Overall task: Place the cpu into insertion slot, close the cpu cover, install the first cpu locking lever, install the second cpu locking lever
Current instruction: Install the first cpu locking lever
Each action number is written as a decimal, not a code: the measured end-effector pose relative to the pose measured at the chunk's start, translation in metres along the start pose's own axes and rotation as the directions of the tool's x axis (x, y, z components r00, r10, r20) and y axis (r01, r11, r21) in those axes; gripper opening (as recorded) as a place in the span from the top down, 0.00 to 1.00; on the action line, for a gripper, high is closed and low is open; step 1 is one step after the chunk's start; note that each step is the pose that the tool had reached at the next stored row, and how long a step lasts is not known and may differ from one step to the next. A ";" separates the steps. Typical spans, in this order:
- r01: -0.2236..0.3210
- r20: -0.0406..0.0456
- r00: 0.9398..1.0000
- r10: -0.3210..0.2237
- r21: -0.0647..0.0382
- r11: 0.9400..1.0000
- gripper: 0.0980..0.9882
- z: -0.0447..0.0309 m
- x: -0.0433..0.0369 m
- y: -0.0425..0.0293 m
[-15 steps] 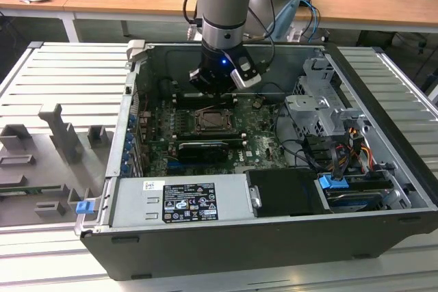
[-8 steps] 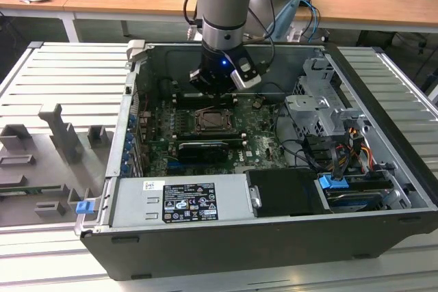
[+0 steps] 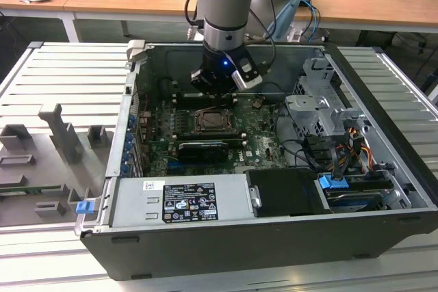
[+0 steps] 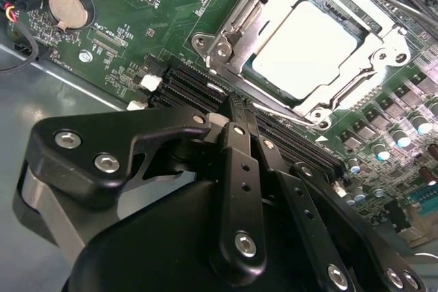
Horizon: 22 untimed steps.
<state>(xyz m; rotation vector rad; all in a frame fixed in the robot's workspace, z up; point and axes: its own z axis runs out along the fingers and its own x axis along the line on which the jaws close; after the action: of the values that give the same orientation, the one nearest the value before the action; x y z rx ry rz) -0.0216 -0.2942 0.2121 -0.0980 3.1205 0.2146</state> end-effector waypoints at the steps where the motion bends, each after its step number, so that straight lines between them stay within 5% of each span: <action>1: 0.000 0.000 1.000 0.000 0.000 1.000 0.99 0.0003 -0.0004 0.0000; 11: 0.000 0.001 1.000 0.000 0.000 1.000 0.99 0.0081 -0.0022 -0.0008; 22: 0.000 0.001 1.000 0.000 0.001 1.000 0.99 0.0068 -0.0022 -0.0006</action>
<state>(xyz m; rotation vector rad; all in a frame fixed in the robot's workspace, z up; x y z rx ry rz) -0.0193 -0.2937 0.2053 -0.0981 3.1193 0.2129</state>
